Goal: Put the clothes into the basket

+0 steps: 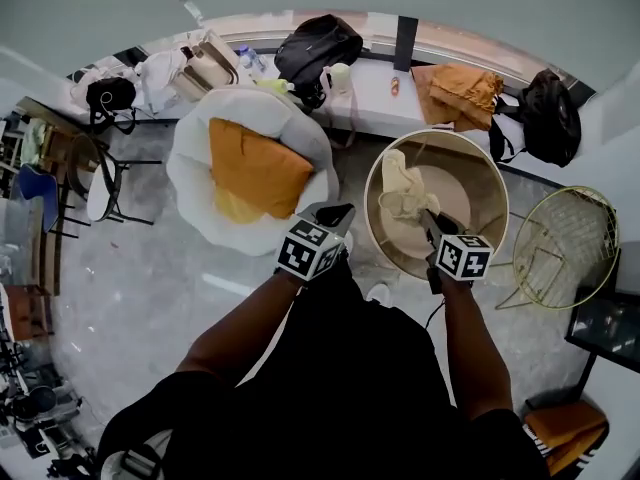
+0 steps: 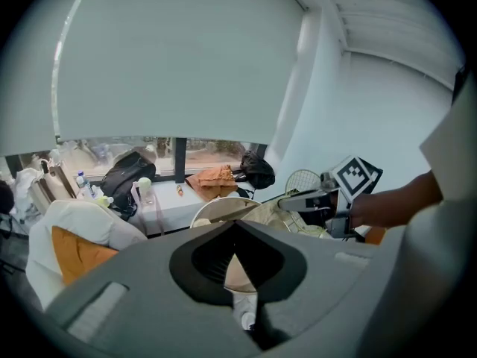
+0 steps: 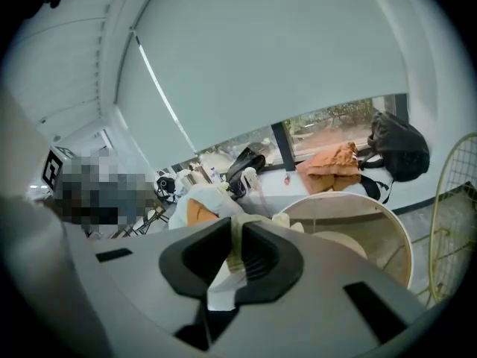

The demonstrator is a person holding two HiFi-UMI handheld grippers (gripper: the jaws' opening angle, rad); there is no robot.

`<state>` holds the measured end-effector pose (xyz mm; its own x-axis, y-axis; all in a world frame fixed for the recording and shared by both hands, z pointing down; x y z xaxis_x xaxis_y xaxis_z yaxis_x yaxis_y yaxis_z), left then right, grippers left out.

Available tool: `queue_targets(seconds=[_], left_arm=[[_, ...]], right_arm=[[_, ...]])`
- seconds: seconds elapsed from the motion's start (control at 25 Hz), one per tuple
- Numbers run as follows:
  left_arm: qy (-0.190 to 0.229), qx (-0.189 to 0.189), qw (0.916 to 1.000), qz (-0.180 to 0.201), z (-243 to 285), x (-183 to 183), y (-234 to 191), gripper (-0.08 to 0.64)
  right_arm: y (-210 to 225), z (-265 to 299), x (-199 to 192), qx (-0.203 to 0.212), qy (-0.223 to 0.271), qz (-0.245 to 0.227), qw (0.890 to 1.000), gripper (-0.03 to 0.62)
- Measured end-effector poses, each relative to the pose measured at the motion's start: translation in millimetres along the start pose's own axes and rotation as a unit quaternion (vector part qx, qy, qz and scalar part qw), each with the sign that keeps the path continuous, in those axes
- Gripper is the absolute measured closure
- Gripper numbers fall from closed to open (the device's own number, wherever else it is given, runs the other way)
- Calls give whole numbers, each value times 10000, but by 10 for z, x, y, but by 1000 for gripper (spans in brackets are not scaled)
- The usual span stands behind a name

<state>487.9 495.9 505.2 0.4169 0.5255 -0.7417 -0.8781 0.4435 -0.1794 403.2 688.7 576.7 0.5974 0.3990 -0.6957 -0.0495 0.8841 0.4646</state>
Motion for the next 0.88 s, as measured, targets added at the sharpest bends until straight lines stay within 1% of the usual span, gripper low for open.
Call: queue_targets(seconds=[0.2, 0.4, 0.64, 0.76, 0.88], left_arm=[[318, 117, 9994, -109, -221, 63, 93, 560], [800, 117, 9967, -102, -508, 235, 301, 560], [1165, 152, 9928, -233, -801, 251, 544, 560], [1250, 252, 9914, -275, -915, 187, 588, 560], [1288, 367, 9904, -332, -1027, 90, 608, 560]], right_arm=[[-293, -409, 376, 145, 433, -552, 9974, 552], [-609, -888, 608, 330, 822, -1181, 9890, 552], [-886, -1324, 637, 533, 1019, -1581, 9807, 552], [-980, -1413, 594, 617, 1000, -1721, 9781, 552], [-1030, -1451, 527, 705, 977, -1749, 9772, 552]])
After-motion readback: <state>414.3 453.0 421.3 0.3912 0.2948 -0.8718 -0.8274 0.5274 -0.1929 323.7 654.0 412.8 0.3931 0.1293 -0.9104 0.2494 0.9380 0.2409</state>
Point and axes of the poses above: the fingertips, and each gripper's own axes: z forward along the fingers, y to its right, x out of its top, the point moved 4 cm from there along -z, backward along the fingers, and after that the axes turned 3 degrees about x, right-handed, at the moved point
